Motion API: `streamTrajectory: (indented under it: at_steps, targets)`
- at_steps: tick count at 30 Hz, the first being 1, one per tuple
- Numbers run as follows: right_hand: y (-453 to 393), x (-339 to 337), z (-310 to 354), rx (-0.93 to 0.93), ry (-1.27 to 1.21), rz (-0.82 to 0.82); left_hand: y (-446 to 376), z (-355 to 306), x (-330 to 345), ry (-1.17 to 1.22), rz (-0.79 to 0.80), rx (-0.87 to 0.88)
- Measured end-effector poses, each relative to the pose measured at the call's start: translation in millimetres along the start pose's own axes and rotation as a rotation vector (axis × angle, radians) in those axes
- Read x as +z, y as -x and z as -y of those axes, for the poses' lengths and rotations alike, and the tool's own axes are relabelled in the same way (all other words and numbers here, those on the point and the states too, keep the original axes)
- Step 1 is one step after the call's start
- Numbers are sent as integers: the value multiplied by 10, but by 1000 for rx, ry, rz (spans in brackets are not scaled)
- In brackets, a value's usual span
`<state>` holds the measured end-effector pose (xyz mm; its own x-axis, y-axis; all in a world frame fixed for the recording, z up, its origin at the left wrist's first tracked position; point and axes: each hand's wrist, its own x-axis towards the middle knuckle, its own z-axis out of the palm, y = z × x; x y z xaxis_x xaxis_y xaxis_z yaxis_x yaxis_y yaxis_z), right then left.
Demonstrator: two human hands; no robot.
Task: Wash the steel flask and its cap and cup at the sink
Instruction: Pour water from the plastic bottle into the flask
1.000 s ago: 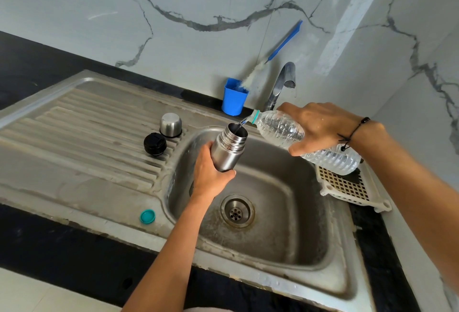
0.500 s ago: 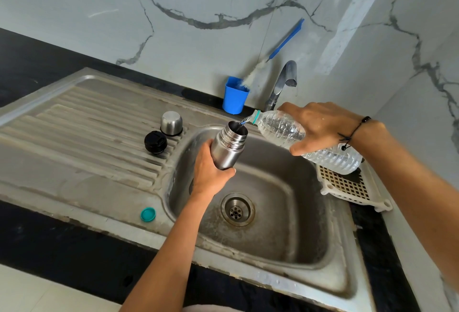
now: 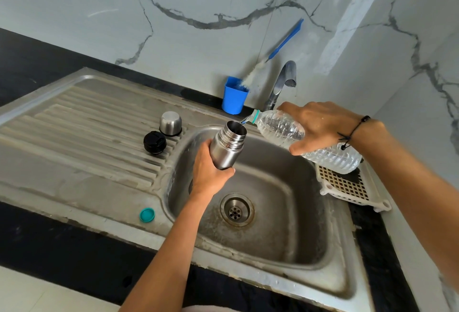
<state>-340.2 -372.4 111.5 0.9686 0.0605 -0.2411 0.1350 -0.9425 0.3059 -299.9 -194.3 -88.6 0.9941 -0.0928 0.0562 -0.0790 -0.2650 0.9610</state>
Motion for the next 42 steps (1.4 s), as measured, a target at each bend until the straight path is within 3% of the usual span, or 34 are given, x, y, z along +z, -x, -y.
streamTrajectory:
  at_steps: [42]
  targets:
    - [-11,9,-28,-18,17,9,2,-17,25,22,4,-9]
